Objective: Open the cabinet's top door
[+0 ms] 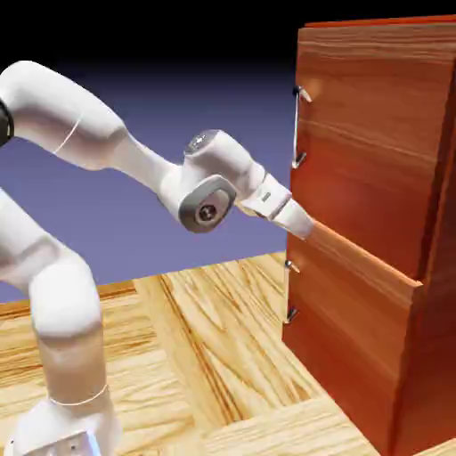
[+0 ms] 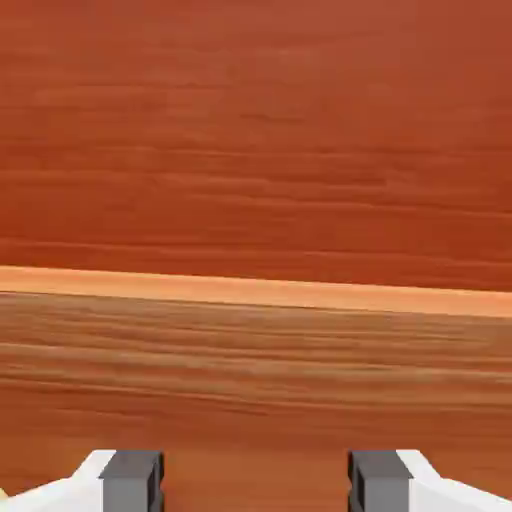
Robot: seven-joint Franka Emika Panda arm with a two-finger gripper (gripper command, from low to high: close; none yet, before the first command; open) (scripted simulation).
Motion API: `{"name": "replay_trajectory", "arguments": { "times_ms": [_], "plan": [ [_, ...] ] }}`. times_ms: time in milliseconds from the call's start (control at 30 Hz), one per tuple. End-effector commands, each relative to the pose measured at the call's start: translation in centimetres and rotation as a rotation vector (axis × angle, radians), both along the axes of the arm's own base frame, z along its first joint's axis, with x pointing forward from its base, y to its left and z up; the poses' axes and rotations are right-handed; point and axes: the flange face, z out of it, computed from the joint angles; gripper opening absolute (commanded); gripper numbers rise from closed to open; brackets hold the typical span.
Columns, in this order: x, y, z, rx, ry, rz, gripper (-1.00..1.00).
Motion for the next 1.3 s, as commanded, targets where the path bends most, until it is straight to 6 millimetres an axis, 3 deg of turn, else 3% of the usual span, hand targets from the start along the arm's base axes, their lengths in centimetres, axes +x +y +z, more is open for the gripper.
{"name": "replay_trajectory", "arguments": {
  "times_ms": [0, 200, 400, 500, 533, 567, 733, 767, 800, 1033, 1267],
  "plan": [
    [-0.2, -0.6, 1.4, 0.014, -0.066, -0.027, 0.00],
    [-2.1, 0.1, 7.3, 0.050, -0.394, -0.102, 0.00],
    [-5.4, 1.0, 12.0, 0.052, -0.716, -0.193, 0.00],
    [-6.1, 6.2, 10.6, 0.075, -0.746, -0.097, 0.00],
    [-6.1, 7.1, 10.3, 0.080, -0.741, -0.077, 0.00],
    [-6.1, 7.1, 10.3, 0.080, -0.741, -0.077, 0.00],
    [-1.3, 6.9, 10.3, 0.080, -0.741, -0.077, 0.00],
    [-1.1, 6.8, 10.3, 0.080, -0.741, -0.077, 0.00],
    [-1.1, 6.8, 10.3, 0.080, -0.741, -0.077, -1.00],
    [-3.8, 5.7, 10.3, 0.110, -0.737, -0.001, -1.00],
    [-4.6, 5.3, 10.3, 0.118, -0.736, 0.021, -1.00]
  ]
}}
